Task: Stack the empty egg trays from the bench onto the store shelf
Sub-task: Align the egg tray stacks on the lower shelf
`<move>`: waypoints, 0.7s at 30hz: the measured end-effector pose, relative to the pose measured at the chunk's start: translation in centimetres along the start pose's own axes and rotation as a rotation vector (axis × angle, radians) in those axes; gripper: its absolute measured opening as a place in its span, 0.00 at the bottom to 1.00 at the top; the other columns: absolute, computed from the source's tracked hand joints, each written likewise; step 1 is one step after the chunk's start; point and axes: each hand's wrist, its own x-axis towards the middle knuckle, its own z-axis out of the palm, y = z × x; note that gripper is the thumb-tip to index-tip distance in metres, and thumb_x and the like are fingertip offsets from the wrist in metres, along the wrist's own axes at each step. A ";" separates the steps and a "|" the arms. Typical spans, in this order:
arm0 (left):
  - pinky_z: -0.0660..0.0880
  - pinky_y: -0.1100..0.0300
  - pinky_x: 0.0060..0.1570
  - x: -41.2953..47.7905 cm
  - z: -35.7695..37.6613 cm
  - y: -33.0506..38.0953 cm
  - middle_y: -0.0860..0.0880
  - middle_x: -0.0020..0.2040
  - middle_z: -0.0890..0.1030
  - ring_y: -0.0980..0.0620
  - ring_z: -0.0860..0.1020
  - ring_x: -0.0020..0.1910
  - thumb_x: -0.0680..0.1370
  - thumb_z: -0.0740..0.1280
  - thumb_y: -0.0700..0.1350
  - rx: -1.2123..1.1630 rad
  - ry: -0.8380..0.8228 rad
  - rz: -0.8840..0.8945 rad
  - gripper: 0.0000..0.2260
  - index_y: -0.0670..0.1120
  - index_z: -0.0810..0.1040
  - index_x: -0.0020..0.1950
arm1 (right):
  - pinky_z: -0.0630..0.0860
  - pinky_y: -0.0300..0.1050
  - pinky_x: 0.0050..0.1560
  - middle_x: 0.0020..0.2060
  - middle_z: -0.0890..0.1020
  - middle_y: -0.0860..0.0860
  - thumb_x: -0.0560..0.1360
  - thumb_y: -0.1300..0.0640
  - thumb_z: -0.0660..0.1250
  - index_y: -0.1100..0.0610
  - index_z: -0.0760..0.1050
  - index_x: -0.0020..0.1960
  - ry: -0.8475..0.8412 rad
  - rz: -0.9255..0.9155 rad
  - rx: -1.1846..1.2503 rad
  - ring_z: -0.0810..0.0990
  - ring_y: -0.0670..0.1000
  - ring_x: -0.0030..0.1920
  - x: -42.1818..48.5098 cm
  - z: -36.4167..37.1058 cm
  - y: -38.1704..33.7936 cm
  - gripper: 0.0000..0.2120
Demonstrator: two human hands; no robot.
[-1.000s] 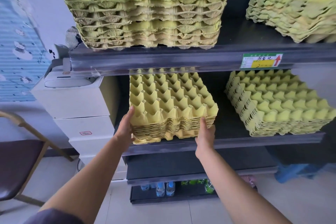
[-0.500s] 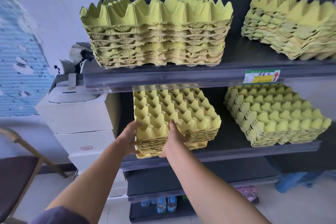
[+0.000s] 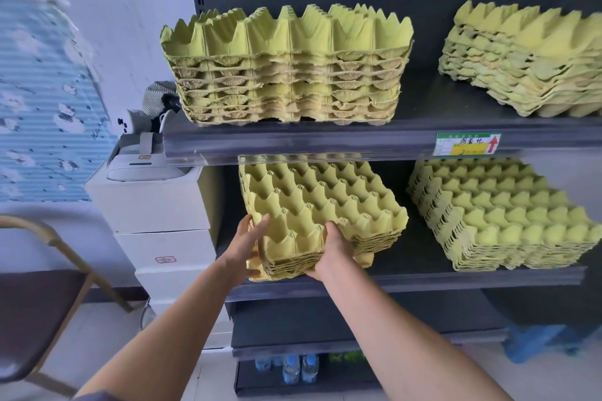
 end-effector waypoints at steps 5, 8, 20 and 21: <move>0.78 0.44 0.48 -1.5 1.6 -0.7 0.50 0.70 0.66 0.40 0.77 0.57 0.63 0.63 0.74 -0.170 -0.080 0.045 0.41 0.66 0.53 0.72 | 0.73 0.71 0.52 0.56 0.77 0.57 0.68 0.47 0.70 0.52 0.70 0.62 -0.102 -0.011 -0.080 0.76 0.63 0.54 0.5 -3.9 -3.1 0.24; 0.74 0.43 0.51 -1.9 3.2 -1.3 0.47 0.71 0.65 0.41 0.76 0.57 0.67 0.61 0.70 -0.204 0.032 0.044 0.35 0.60 0.58 0.71 | 0.74 0.70 0.49 0.52 0.77 0.57 0.68 0.48 0.70 0.52 0.72 0.56 -0.146 -0.060 -0.158 0.76 0.64 0.53 1.4 -6.3 -5.3 0.19; 0.74 0.49 0.52 -2.1 11.8 -3.1 0.44 0.66 0.69 0.41 0.75 0.56 0.74 0.67 0.57 -0.345 0.348 0.127 0.32 0.47 0.58 0.72 | 0.78 0.59 0.47 0.48 0.79 0.57 0.68 0.48 0.71 0.52 0.71 0.54 -0.308 -0.136 -0.505 0.79 0.59 0.48 6.1 -9.7 -12.1 0.18; 0.74 0.50 0.50 -2.0 12.2 -3.0 0.45 0.63 0.70 0.42 0.76 0.54 0.74 0.68 0.57 -0.333 0.392 0.138 0.33 0.47 0.57 0.72 | 0.79 0.56 0.43 0.48 0.80 0.57 0.68 0.48 0.71 0.52 0.71 0.55 -0.323 -0.135 -0.524 0.79 0.59 0.47 6.5 -9.5 -12.4 0.19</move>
